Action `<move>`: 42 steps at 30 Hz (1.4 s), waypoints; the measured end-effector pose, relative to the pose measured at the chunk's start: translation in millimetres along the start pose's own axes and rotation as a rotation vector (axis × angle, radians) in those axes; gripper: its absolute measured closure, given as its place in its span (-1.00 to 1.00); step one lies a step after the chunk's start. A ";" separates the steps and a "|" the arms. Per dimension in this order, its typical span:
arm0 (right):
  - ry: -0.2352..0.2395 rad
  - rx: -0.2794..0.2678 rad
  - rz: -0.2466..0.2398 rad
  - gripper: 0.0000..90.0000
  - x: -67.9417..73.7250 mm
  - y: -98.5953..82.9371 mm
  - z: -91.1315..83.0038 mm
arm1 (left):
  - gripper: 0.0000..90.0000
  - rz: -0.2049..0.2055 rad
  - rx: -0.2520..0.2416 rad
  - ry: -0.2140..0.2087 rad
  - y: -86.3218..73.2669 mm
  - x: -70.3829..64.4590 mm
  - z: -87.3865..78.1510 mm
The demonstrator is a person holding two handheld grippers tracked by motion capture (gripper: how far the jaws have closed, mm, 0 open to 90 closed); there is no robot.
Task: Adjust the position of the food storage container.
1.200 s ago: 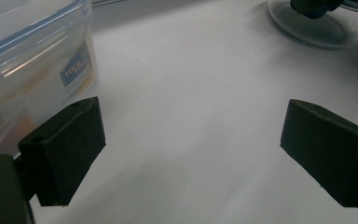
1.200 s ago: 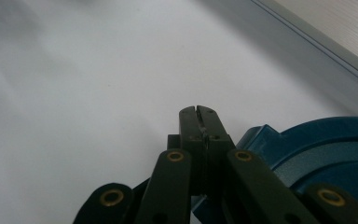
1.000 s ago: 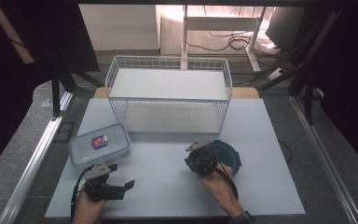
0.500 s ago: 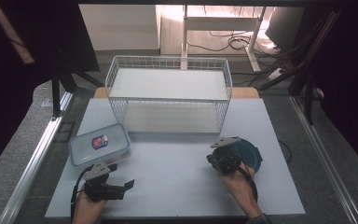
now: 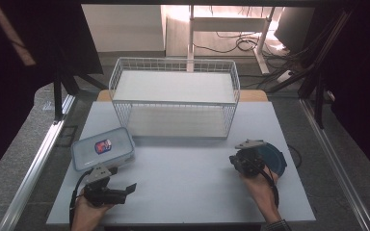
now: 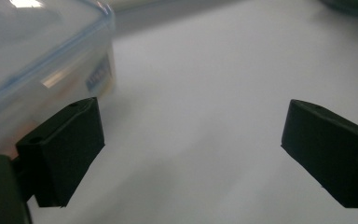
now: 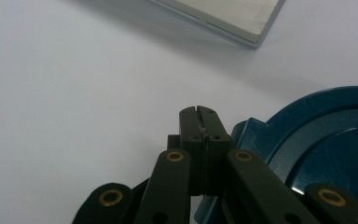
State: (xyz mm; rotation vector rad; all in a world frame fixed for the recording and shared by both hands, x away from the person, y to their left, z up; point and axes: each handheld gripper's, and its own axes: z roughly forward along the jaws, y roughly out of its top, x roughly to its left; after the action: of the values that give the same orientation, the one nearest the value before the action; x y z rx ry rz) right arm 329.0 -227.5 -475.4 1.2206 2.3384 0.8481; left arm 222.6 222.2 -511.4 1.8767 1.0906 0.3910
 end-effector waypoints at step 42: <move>0.220 -0.026 -0.060 0.47 29.9 6.3 15.8 | 1.00 -0.301 0.076 0.496 -9.5 158.9 -37.4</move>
State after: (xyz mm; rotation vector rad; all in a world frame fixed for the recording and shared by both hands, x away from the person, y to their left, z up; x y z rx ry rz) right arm 325.1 -194.6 -484.5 1.0892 2.5127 1.0345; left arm 282.7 373.7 -523.9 1.6820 1.7131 0.6669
